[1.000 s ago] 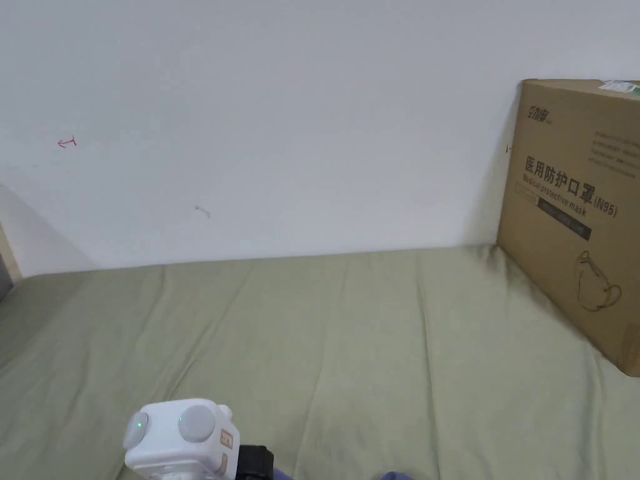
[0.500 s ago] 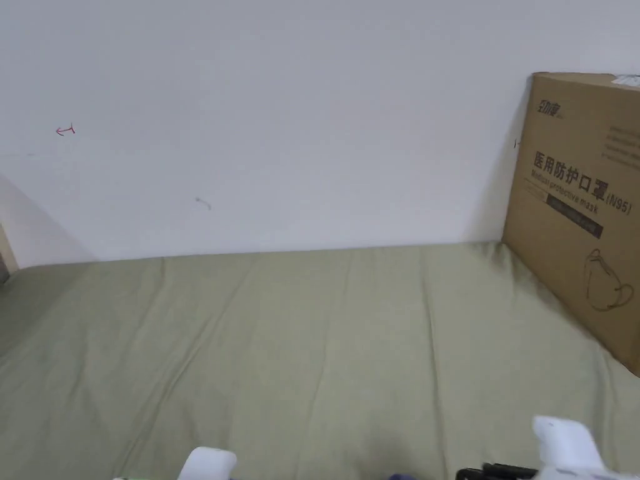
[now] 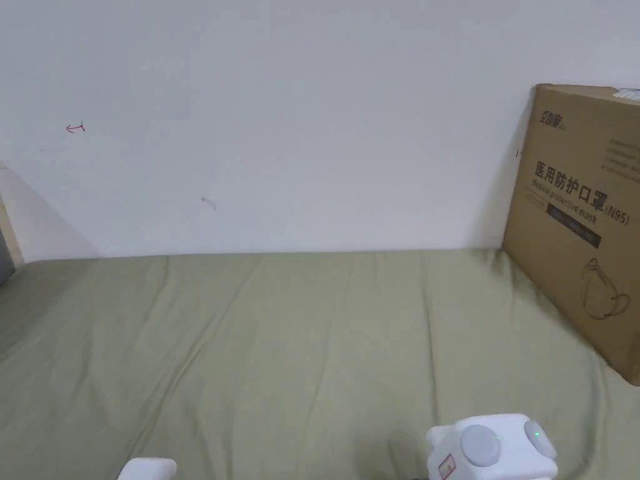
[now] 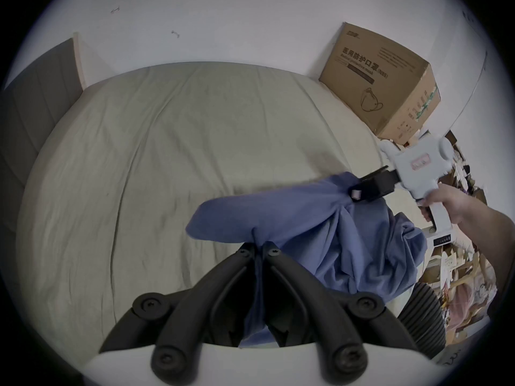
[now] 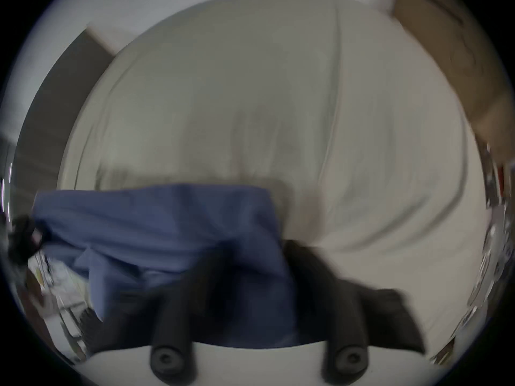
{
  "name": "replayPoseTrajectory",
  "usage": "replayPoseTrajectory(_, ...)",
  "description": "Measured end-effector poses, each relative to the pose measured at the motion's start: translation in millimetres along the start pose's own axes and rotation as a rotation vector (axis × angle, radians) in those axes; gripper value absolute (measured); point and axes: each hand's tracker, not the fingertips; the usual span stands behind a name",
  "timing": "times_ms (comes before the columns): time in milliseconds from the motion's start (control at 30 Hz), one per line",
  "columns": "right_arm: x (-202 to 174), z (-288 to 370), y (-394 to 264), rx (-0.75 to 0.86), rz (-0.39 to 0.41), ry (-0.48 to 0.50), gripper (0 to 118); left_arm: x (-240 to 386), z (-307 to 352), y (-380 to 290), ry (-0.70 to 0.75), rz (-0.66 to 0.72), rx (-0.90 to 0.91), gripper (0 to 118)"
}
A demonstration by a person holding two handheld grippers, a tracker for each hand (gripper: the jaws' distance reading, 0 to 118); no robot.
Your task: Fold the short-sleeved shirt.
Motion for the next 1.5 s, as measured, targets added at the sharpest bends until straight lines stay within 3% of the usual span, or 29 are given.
replayPoseTrajectory(33,4,16,-6,0.027,-0.017,0.019,7,-2,4,-1,-0.019,0.008,0.001,3)
replayPoseTrajectory(133,22,76,-19,0.154,-0.137,0.208,5,2,22,-3,0.020,-0.003,0.039,3)
replayPoseTrajectory(167,22,97,-24,0.197,-0.146,0.213,5,3,30,-2,0.015,-0.004,0.064,3)
replayPoseTrajectory(300,7,179,-46,0.320,-0.035,0.188,5,10,78,5,-0.022,0.038,0.198,3)
replayPoseTrajectory(533,-28,288,-61,0.553,0.041,0.128,5,41,159,38,-0.019,-0.026,0.389,3)
replayPoseTrajectory(633,-36,324,-51,0.637,0.076,0.067,5,52,186,64,-0.030,-0.029,0.448,3)
replayPoseTrajectory(967,-46,410,20,0.810,0.088,-0.075,5,85,232,174,0.017,-0.131,0.635,3)
replayPoseTrajectory(1300,-46,446,146,0.973,0.124,-0.322,5,102,213,285,0.100,-0.165,0.746,3)
replayPoseTrajectory(1500,-47,425,174,0.998,0.172,-0.434,5,102,181,320,0.124,-0.144,0.776,3)
